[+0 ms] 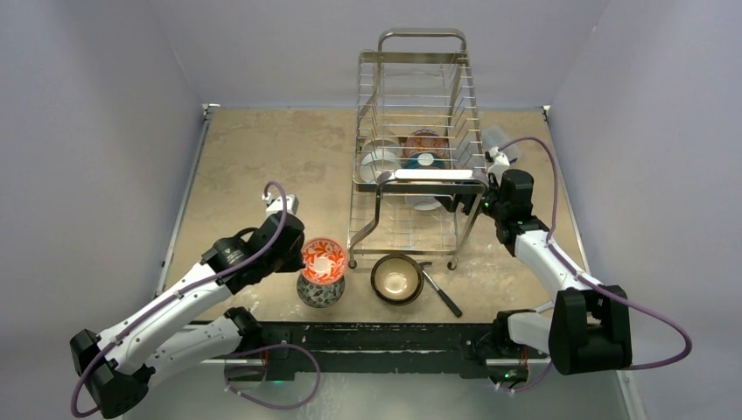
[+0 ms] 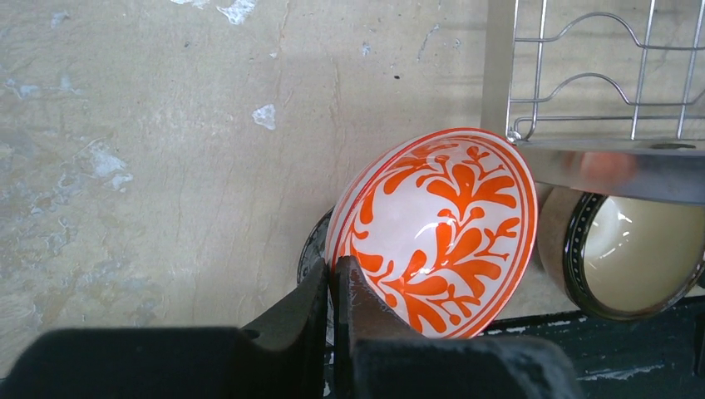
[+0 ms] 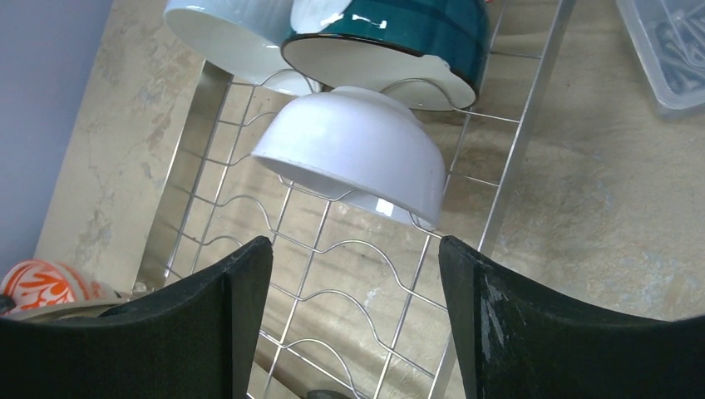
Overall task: Load the bowls into the dish rack
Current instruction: Pick up the bowl from the center of the board.
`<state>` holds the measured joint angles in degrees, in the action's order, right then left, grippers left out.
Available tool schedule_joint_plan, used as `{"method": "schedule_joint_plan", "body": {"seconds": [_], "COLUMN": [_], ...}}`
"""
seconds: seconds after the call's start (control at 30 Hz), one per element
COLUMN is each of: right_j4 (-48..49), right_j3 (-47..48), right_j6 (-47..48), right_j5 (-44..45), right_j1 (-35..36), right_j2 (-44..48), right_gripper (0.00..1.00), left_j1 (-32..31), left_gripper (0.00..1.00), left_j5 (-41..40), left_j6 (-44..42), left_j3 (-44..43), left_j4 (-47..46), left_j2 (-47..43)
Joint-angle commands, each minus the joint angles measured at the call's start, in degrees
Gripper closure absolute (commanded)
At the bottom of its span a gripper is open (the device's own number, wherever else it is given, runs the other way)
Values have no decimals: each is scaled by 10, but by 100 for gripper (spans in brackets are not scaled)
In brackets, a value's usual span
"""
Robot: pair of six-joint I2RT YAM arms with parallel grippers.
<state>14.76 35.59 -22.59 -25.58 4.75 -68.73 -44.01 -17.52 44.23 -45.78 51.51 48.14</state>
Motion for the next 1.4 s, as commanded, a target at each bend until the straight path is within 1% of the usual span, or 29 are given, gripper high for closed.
{"method": "schedule_joint_plan", "body": {"seconds": [0.0, 0.27, 0.47, 0.67, 0.87, 1.07, 1.17, 1.37], "right_j4": [38, 42, 62, 110, 127, 180, 197, 236], "right_j3": [7, 13, 8, -5, 3, -9, -14, -32], "right_j6": [9, 3, -8, -33, -43, -84, -100, -134], "right_j5": [-46, -100, -145, -203, -204, -213, -203, -193], "right_j1": [0, 0, 1, 8, 48, 80, 99, 117], "right_j2": [12, 14, 23, 21, 2, -13, -13, -14], "right_gripper": [26, 29, 29, 30, 31, 35, 36, 37], "left_j1": [0, 18, 67, 111, 120, 128, 133, 136], "left_gripper": [100, 100, 100, 100, 100, 100, 100, 100], "left_j5": [-40, -60, -37, -26, -27, -11, 2, 38], "left_j6": [18, -11, -44, -82, -103, -129, -141, -162], "left_j3": [-37, -50, -56, -69, -72, -95, -110, -134], "left_j4": [-47, -75, -93, -93, -115, -179, -214, -289], "left_j2": [23, 49, 46, 44, 56, 88, 113, 164]}}
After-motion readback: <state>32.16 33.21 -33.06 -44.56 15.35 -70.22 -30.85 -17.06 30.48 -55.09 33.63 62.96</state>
